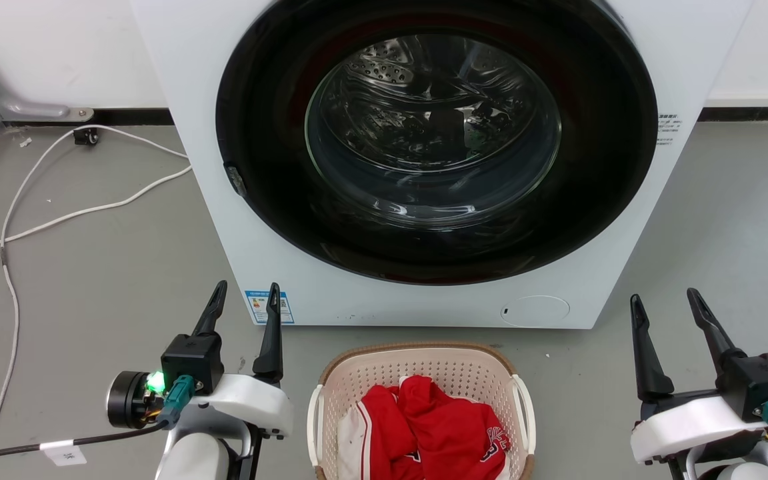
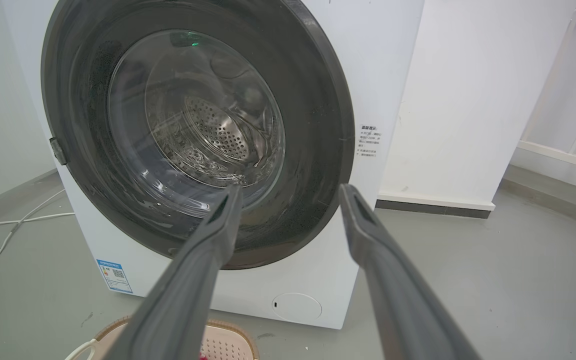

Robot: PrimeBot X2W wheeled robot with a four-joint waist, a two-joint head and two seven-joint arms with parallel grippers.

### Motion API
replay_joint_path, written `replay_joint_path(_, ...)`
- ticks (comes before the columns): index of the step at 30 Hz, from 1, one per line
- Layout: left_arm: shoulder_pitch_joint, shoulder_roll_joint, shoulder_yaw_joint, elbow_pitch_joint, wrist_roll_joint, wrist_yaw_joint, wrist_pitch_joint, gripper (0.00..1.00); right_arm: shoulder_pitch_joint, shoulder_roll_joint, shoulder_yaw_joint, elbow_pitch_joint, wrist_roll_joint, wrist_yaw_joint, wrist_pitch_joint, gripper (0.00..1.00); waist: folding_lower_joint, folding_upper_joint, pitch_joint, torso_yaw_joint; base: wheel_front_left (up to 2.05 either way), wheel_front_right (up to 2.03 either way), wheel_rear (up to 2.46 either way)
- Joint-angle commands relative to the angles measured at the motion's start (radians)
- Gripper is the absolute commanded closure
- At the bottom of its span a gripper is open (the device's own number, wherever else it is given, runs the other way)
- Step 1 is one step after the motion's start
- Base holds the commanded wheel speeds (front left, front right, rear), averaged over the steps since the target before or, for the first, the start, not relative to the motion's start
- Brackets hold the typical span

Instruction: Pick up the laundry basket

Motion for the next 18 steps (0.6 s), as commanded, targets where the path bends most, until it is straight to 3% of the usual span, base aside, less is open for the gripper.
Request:
replay_joint_path(1,0.003,0.0,0.002,0.002,0.007,-0.005,-0.003,0.0,0.006,0.0,0.0,0.002,-0.002,0.0,-0.006,0.0,0.0,0.0,0.0,0.0,0.0,0.0,0.0)
replay_joint_path(18,-0.056,-0.007,-0.001,0.074,0.012,-0.023,-0.003,0.0,-0.02,0.0,0.004,0.054,0.012,0.0,0.019,0.0,0.0,0.0,0.028,-0.005,0.0,0.0,0.0)
